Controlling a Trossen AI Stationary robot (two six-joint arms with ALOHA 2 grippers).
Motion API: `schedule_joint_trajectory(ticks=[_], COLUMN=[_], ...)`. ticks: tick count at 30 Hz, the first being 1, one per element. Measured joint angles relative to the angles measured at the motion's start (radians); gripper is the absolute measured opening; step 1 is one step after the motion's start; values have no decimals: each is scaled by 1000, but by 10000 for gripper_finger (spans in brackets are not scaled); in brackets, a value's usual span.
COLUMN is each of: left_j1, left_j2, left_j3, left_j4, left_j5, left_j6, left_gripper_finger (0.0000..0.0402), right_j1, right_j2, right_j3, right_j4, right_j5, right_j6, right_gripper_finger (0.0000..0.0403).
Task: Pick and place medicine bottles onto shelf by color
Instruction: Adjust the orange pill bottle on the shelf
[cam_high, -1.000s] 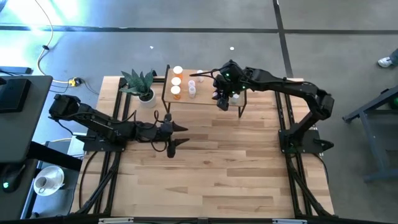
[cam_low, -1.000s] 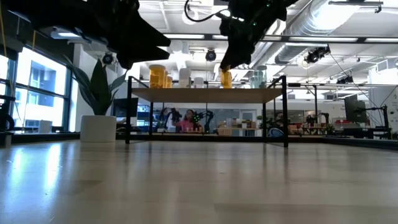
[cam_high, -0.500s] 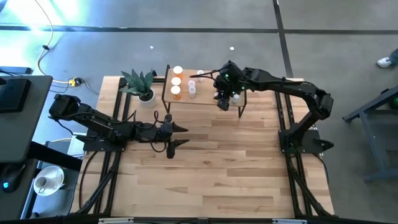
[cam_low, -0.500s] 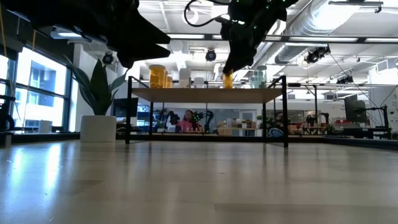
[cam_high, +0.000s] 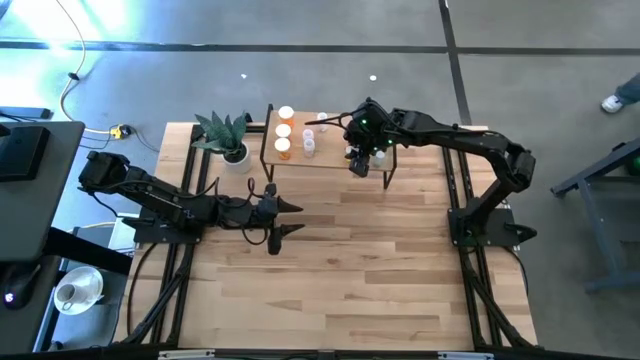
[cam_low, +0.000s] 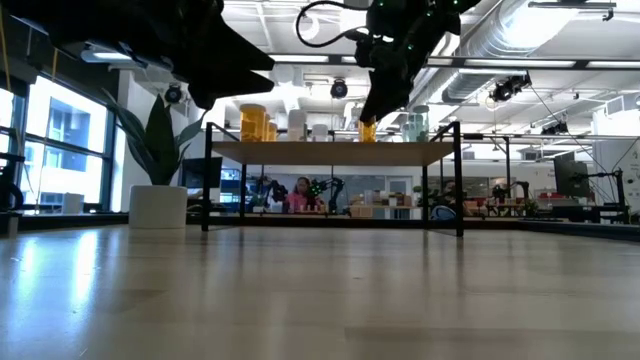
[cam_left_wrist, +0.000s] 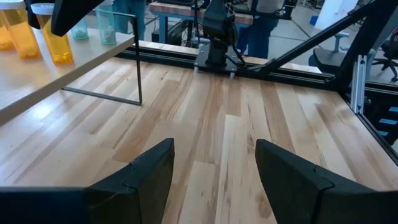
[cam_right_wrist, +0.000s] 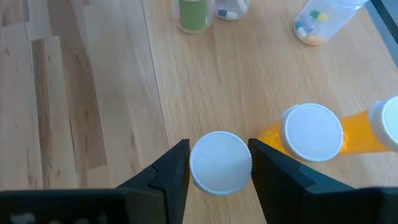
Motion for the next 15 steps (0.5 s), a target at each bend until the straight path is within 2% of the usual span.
schedule_joint_trajectory(ticks=[15], left_j1=[1], left_j2=[0], left_j3=[0], left_j4=[1], left_j5=[0], left_j6=[0], left_gripper_finger=[214], right_j1=[0], right_j2=[-64], right_j3=[0], right_j4=[0], right_j5=[-30], right_j6=[30], right_gripper_finger=[162])
